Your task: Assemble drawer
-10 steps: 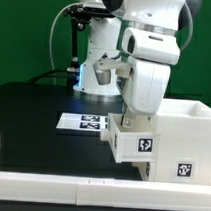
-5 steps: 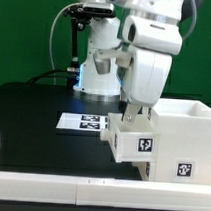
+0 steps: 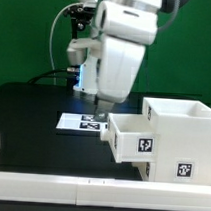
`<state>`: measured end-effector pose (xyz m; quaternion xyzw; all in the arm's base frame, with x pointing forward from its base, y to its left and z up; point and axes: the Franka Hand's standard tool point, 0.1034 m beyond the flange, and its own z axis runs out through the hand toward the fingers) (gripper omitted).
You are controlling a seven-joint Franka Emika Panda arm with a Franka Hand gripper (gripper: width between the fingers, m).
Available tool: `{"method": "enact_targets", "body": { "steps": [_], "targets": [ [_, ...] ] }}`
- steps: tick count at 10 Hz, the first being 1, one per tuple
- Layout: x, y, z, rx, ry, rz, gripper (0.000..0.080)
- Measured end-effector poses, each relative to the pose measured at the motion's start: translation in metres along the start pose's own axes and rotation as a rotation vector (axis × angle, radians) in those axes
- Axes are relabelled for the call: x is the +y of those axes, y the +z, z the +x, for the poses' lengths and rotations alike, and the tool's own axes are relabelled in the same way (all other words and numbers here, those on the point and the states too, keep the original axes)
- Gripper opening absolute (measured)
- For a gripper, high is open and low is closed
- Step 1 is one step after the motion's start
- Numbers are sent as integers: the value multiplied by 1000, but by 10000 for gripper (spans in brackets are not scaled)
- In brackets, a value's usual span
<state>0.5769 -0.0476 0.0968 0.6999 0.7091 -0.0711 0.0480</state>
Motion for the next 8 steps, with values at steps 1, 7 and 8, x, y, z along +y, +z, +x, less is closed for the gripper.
{"method": "enact_targets", "body": {
  "steps": [1,7,8],
  "targets": [
    [-5,5,-8,2,-4,10,649],
    [-24,24,18,14,42,39,649],
    [-31,23,31,18,64,38,649]
  ]
}}
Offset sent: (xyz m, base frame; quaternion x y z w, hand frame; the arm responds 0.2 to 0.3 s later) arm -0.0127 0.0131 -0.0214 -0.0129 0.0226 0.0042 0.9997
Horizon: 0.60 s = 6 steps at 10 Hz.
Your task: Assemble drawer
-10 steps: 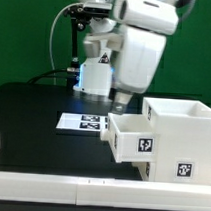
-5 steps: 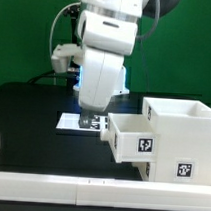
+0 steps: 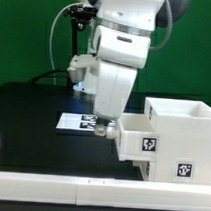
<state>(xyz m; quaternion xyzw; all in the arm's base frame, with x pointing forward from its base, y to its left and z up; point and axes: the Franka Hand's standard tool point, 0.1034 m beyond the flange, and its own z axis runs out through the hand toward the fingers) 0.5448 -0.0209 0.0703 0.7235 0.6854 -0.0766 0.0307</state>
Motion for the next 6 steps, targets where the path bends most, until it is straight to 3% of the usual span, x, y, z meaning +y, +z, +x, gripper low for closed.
{"method": "enact_targets", "body": {
  "steps": [3,6],
  "targets": [
    [-12,-7,35,13,12,-6,649],
    [-13,-10,42,13,46,-8,649]
  ]
}}
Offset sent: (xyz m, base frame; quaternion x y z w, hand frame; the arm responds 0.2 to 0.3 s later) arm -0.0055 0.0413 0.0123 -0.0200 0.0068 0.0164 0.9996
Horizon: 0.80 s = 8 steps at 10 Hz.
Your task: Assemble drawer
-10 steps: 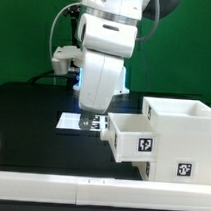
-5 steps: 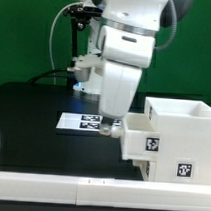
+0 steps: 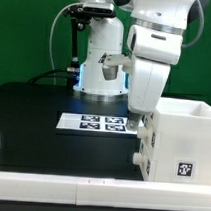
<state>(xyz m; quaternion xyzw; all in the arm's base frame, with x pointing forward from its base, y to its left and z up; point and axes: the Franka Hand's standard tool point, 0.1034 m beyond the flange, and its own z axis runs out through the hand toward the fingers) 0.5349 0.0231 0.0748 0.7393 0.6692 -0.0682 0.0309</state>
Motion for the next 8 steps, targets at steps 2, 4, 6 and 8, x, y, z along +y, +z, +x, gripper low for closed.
{"method": "enact_targets", "body": {
  "steps": [2,4,6,8],
  "targets": [
    [0,1,-2,0,0,1,649],
    [1,2,-12,-4,-3,6,649],
    [4,3,-29,-7,-13,8,649],
    [4,4,-33,-8,-11,11,649]
  ]
}}
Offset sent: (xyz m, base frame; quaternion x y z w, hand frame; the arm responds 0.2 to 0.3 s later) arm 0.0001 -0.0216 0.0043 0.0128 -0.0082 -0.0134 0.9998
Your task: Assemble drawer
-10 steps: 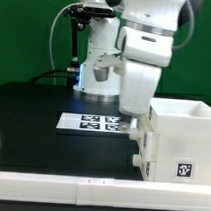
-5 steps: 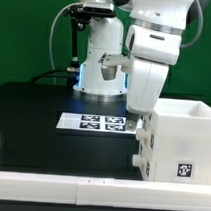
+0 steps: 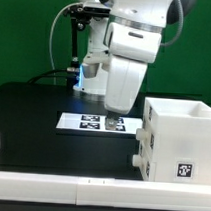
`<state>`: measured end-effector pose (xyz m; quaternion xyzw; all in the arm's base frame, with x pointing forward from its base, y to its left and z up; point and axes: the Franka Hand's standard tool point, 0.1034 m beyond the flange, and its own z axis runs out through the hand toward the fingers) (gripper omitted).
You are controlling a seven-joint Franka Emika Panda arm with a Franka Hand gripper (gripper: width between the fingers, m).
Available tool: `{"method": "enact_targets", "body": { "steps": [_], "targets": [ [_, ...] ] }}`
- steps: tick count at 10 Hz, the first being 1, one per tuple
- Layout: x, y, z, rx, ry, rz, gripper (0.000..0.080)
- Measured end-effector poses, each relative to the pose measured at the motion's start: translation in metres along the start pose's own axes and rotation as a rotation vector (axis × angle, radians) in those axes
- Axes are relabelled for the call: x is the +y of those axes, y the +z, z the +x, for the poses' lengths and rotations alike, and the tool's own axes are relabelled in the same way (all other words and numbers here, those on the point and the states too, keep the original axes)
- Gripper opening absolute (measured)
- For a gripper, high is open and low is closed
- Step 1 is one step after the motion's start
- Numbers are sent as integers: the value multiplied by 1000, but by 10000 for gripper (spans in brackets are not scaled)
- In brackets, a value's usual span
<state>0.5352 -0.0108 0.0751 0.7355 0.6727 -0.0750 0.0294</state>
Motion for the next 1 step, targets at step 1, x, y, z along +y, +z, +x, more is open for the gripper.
{"method": "enact_targets", "body": {
  "steps": [1],
  "targets": [
    [0,0,0,0,0,1,649]
  ]
}}
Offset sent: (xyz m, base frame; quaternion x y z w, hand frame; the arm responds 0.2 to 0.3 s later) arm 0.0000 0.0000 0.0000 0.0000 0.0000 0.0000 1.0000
